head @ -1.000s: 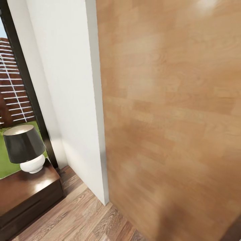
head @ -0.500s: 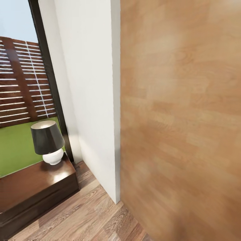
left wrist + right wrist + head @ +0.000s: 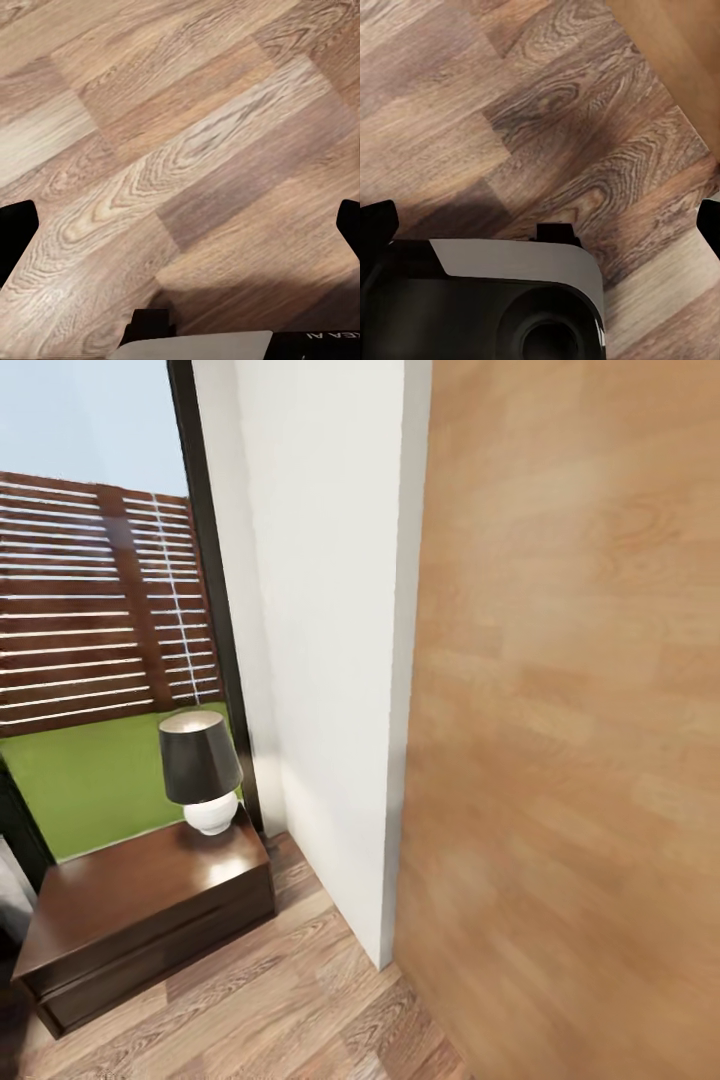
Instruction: In the bedroom, move the book from the bed onto either nightstand, and place the two sandals side by side next to the bed.
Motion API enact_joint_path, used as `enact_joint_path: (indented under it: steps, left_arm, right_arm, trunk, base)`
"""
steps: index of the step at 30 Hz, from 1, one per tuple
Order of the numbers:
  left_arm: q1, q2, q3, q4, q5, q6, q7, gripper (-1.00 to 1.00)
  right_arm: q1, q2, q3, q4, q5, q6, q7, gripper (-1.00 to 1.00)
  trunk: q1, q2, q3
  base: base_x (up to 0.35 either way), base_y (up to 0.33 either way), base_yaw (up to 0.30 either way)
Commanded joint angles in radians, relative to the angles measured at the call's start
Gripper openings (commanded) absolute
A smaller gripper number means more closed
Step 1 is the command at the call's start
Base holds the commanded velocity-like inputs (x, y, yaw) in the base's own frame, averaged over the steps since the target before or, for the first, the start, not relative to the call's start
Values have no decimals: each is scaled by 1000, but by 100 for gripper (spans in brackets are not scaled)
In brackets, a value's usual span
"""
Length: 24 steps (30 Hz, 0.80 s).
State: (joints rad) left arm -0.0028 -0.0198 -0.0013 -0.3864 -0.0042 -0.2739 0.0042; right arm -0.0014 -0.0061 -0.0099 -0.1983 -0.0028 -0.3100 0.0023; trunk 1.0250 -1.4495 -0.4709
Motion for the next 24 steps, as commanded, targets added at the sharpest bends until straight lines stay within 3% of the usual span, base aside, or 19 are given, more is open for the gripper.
enact_joint_path:
  steps: [1, 24]
  left_arm:
    - [0, 0, 0, 0, 0, -2, 0, 100]
    - [0, 0, 0, 1, 1, -2, 0, 100]
  right_arm:
    - [0, 0, -1, 0, 0, -3, 0, 100]
    - [0, 1, -1, 0, 0, -3, 0, 100]
  trunk:
    - [0, 0, -1]
    - [0, 0, -1]
  base:
    - [0, 0, 292]
    - [0, 0, 292]
